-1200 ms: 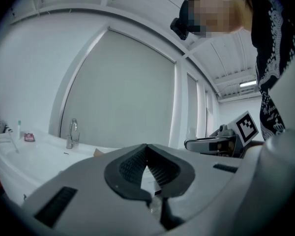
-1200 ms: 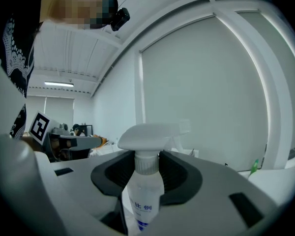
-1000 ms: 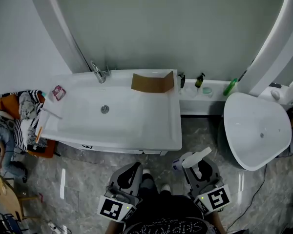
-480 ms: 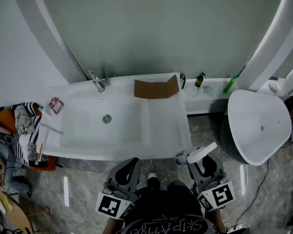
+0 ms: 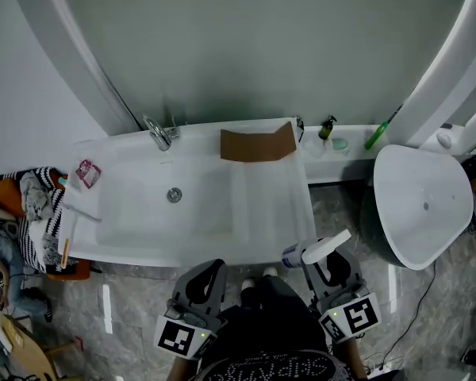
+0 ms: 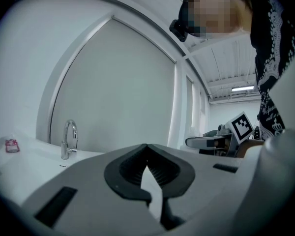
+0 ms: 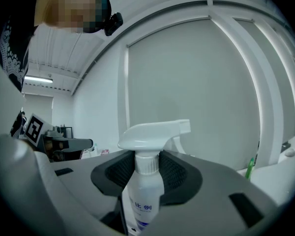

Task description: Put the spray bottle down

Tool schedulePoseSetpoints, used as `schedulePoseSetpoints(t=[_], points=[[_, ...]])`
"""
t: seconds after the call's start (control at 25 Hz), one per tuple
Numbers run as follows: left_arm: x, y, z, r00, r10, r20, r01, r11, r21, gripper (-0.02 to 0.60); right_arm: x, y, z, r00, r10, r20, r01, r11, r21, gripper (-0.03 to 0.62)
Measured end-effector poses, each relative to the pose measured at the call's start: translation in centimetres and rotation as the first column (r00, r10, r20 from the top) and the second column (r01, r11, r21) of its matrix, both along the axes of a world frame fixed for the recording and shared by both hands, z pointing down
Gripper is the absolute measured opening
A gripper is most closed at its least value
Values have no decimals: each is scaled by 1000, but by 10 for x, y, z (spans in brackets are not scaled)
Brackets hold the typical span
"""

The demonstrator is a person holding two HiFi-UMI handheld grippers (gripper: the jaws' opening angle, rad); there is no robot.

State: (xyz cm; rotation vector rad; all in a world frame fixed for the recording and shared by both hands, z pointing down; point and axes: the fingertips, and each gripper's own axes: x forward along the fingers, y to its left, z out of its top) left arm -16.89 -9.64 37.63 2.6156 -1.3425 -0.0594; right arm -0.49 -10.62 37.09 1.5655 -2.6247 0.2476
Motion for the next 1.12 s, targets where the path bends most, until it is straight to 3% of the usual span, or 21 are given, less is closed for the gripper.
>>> schedulePoseSetpoints(t=[0.48,1.12], points=[[12,-40,-1,1000,-28,-5,28,999,-20,2,3,-52,1,998,-59,-24,59,998,2,155],[52,-86,-1,995,-97,-18,97,995,13,2,21,-105,9,982,-181,-50,183,983,26,155]])
